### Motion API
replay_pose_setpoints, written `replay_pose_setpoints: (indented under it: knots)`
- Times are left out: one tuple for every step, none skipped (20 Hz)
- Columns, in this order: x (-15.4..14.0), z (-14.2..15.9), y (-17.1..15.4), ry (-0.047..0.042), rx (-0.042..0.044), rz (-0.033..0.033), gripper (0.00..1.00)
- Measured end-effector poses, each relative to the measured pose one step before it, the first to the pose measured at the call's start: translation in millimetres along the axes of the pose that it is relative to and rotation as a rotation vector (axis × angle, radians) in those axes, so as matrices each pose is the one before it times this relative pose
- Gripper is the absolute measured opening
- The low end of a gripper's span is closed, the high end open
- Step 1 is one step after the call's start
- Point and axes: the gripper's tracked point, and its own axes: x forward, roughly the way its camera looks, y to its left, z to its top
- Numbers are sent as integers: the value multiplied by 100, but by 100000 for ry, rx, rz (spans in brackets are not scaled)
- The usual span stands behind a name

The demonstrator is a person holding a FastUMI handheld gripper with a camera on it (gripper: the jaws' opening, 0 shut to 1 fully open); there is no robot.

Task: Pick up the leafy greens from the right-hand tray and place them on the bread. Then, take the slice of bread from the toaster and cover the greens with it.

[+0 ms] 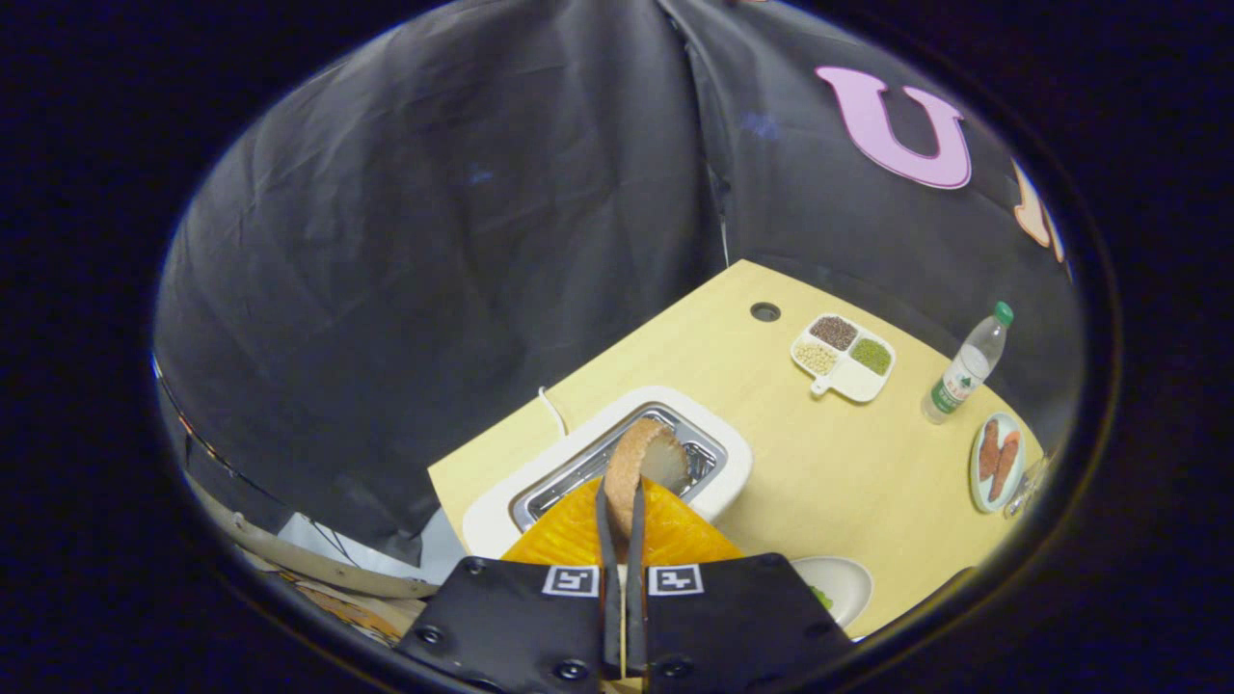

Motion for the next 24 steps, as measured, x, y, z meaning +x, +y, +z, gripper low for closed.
replay_pose_setpoints:
  knots:
    - [-491,256,-109,-1628,1757,828,5]
    - [-667,266,-326,-1688,1248,-207,5]
    - [-853,119,-385,-1423,749,-365,5]
    - [-668,164,-281,-1621,1018,-20,5]
    - [-777,79,-250,-1855,1179,90,5]
    - [-748,334,-540,-2527,1534,-405,5]
    - [-468,204,-429,-1729,1469,57,5]
    - [-712,341,-139,-1761,2015,927,5]
    - [-846,97,46,-2403,2187,485,5]
    - [-464,166,-467,-1385,463,-528,5]
    - [-666,85,-500,-1013,16,-640,5]
    - [-449,-186,-462,-839,198,-1109,5]
    - [-408,-549,-719,-106,-317,-1731,5]
    - [-444,-361,-687,-184,343,-1169,5]
    - [-471,-775,-734,-166,1415,-117,5]
    - [-450,-394,-406,149,1615,-521,5]
    - [-301,-504,-741,-327,856,-1309,5]
    - [-266,-488,-1143,-131,716,-1843,5]
    - [-171,-627,-841,82,1171,-1448,5]
    - [-251,-670,-790,193,1667,-1031,5]
    - [-239,-722,-737,266,2003,-988,5]
    - [-61,-786,-684,599,2085,-866,5]
    - [-164,-772,-926,432,1965,-641,5]
    - [-135,-669,-824,544,1775,-656,5]
